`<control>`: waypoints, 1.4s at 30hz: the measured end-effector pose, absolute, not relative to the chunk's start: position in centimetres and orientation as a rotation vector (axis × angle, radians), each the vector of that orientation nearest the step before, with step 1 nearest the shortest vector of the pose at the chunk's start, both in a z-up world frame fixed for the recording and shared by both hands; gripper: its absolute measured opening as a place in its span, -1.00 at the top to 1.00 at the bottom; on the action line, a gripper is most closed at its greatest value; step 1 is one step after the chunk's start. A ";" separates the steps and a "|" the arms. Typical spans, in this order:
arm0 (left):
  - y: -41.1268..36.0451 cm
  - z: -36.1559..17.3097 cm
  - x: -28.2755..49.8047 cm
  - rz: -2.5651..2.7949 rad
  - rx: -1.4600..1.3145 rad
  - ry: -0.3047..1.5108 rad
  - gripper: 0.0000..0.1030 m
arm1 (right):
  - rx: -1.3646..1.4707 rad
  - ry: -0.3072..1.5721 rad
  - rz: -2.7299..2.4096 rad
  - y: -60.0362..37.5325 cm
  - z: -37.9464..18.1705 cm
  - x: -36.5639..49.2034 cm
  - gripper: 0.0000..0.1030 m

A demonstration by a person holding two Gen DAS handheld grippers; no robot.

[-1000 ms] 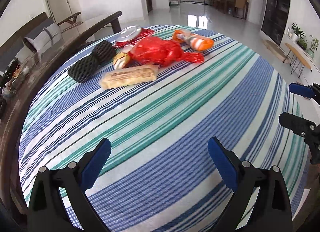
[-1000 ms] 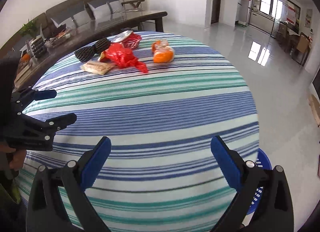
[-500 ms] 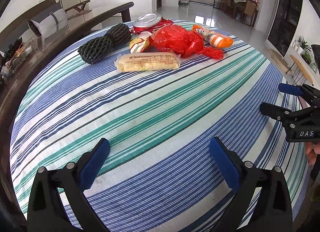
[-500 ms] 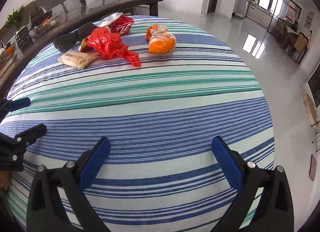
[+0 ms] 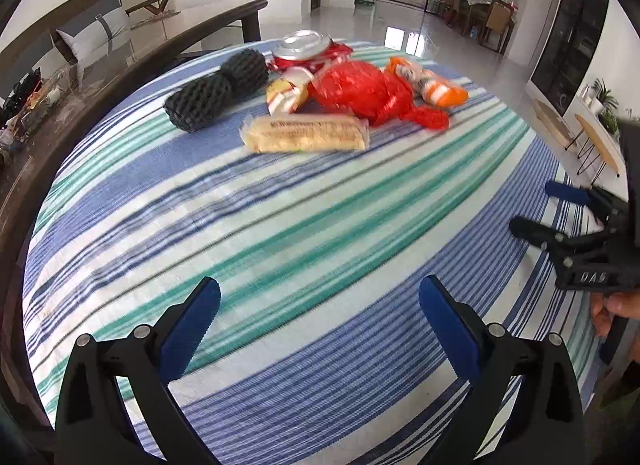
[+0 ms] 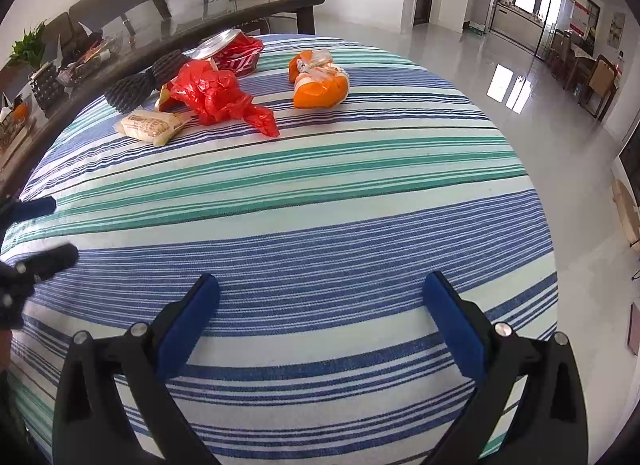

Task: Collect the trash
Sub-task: 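Move both tools back over the table, then lower the left tool toward the cream bread packet and align with it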

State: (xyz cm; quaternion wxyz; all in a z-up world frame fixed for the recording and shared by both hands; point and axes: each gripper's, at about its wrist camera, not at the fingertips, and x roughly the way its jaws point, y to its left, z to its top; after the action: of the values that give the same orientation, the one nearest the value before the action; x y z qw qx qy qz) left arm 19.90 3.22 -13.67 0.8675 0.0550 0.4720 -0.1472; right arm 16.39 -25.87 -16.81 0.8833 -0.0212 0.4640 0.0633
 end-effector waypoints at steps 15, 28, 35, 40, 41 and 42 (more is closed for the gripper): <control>-0.7 -14.2 32.6 0.075 -0.046 1.033 -0.92 | -0.044 0.966 0.132 -25.9 -16.8 16.4 -0.91; 3.2 -14.0 30.8 0.123 -0.196 0.978 -0.92 | -0.044 0.965 0.132 -25.9 -16.8 16.4 -0.91; 1.8 -15.2 31.8 0.075 -0.198 1.014 -0.92 | -0.043 0.965 0.132 -25.8 -16.8 16.4 -0.91; 0.6 -15.7 32.0 0.108 -0.108 1.000 -0.91 | -0.043 0.965 0.132 -25.8 -16.8 16.4 -0.91; 0.8 -15.7 31.9 0.095 -0.096 1.004 -0.91 | -0.043 0.965 0.132 -25.8 -16.8 16.4 -0.91; 1.1 -15.6 31.6 0.077 -0.091 1.015 -0.91 | -0.043 0.965 0.132 -25.8 -16.8 16.4 -0.91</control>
State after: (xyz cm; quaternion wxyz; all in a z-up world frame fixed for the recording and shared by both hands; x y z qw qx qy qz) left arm 31.62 1.09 -15.61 0.8723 -0.0435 0.4856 0.0369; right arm 16.36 -25.84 -16.84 0.8835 -0.0207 0.4637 0.0636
